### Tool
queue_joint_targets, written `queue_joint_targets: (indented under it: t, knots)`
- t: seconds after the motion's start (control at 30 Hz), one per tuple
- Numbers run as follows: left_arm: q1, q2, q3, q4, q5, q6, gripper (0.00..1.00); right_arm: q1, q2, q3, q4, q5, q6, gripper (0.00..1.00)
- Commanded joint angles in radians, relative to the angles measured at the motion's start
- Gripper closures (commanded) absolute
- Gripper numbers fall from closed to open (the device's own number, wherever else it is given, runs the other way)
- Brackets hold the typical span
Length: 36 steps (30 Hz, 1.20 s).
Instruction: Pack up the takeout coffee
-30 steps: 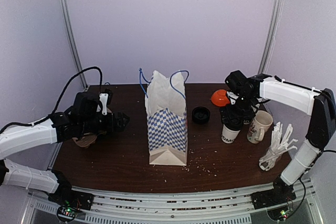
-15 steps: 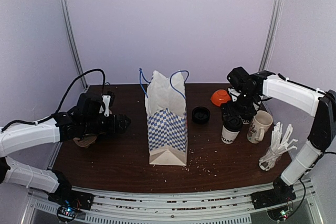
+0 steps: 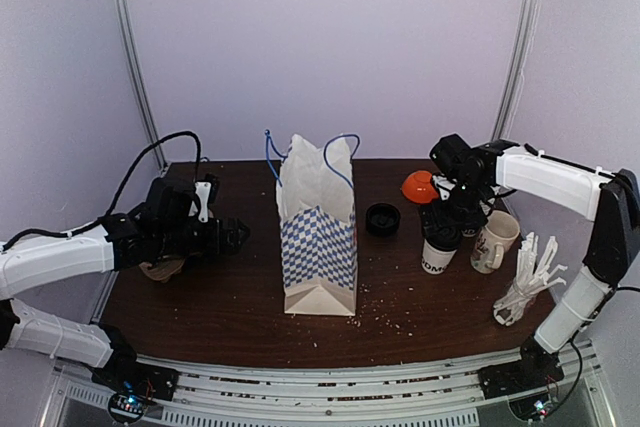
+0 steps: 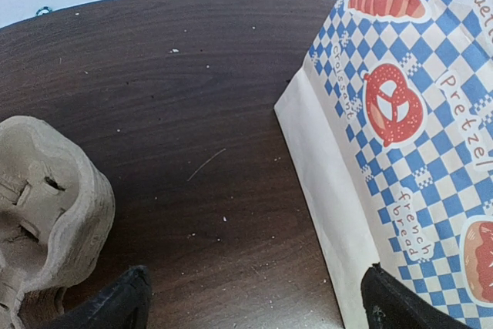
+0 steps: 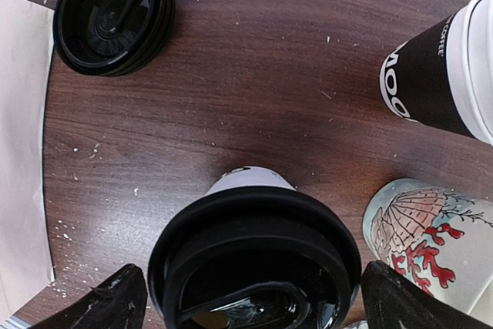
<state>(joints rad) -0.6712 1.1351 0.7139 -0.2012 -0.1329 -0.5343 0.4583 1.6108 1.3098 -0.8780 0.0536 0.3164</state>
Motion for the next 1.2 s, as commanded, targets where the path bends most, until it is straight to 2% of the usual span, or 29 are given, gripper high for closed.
queue_joint_targets:
  t: [0.0,1.07,1.17]
  knots:
    - [0.002,-0.002,0.001,0.046,0.012,-0.01,0.02,-0.01,0.016,-0.023,0.0,0.0,-0.008,0.0]
    - [0.002,0.012,-0.002,0.051,0.024,-0.01,0.02,-0.015,0.083,-0.043,0.025,-0.05,-0.017,0.0]
    - [0.002,0.012,-0.002,0.051,0.024,-0.01,0.02,-0.015,0.091,-0.041,0.025,-0.059,-0.018,0.04]
